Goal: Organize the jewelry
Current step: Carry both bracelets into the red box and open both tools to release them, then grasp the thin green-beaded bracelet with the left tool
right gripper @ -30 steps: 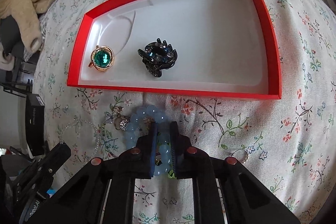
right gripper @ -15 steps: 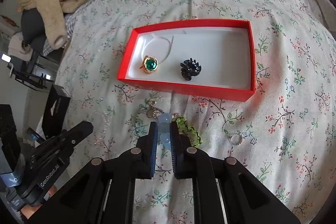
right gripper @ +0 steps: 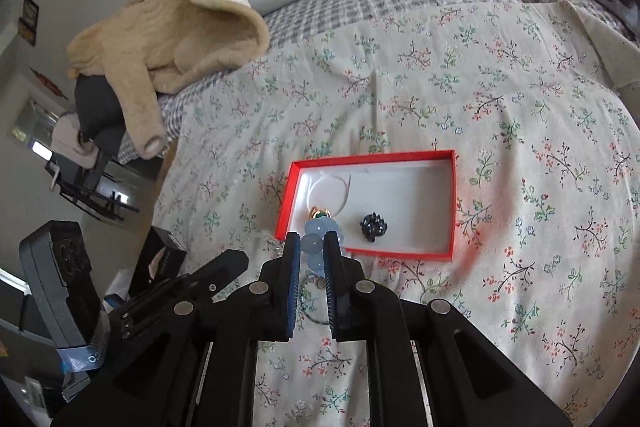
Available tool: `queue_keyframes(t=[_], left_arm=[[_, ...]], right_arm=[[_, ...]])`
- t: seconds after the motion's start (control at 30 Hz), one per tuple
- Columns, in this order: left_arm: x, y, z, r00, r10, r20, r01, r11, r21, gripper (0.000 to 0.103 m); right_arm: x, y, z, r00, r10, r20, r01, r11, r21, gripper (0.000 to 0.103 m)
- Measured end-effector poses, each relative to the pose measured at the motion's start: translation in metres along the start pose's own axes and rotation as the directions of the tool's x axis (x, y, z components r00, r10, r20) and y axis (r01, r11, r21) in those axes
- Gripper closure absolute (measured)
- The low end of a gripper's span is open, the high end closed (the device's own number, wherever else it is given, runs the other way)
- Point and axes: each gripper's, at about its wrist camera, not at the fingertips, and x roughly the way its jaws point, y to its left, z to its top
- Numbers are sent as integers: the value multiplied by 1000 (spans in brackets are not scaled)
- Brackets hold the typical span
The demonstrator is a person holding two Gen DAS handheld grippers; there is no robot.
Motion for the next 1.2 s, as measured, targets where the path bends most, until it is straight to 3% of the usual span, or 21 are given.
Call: queue_keyframes(t=[0.27, 0.53, 0.7, 0.83, 0.93, 1.0, 1.1, 1.2], left_arm=[[44, -11, 17, 987, -163, 0, 163, 985, -51, 103], [65, 14, 23, 998, -69, 10, 70, 994, -84, 103], [75, 20, 21, 1000, 14, 4, -14, 998, -56, 102], [73, 20, 22, 999, 41, 11, -41, 998, -48, 102], [68, 18, 23, 998, 63, 15, -62, 998, -31, 88], [64, 18, 22, 997, 72, 22, -72, 997, -27, 72], [56, 18, 21, 996, 90, 20, -90, 996, -19, 71], [46, 18, 18, 993, 117, 5, -117, 993, 1, 69]], right_arm=[[0, -25, 19, 994, -93, 52, 90, 995, 46, 91], [22, -47, 26, 990, -143, 16, 141, 987, 74, 91], [39, -42, 24, 989, -145, -11, 145, 988, 46, 91], [53, -36, 21, 993, -118, -29, 120, 992, 38, 90], [55, -37, 21, 998, -57, -37, 60, 996, 67, 90], [52, -37, 22, 999, -36, -36, 39, 996, 78, 83], [44, -37, 22, 999, -39, -20, 41, 996, 75, 67], [36, -36, 20, 999, -41, -26, 42, 997, 63, 67]])
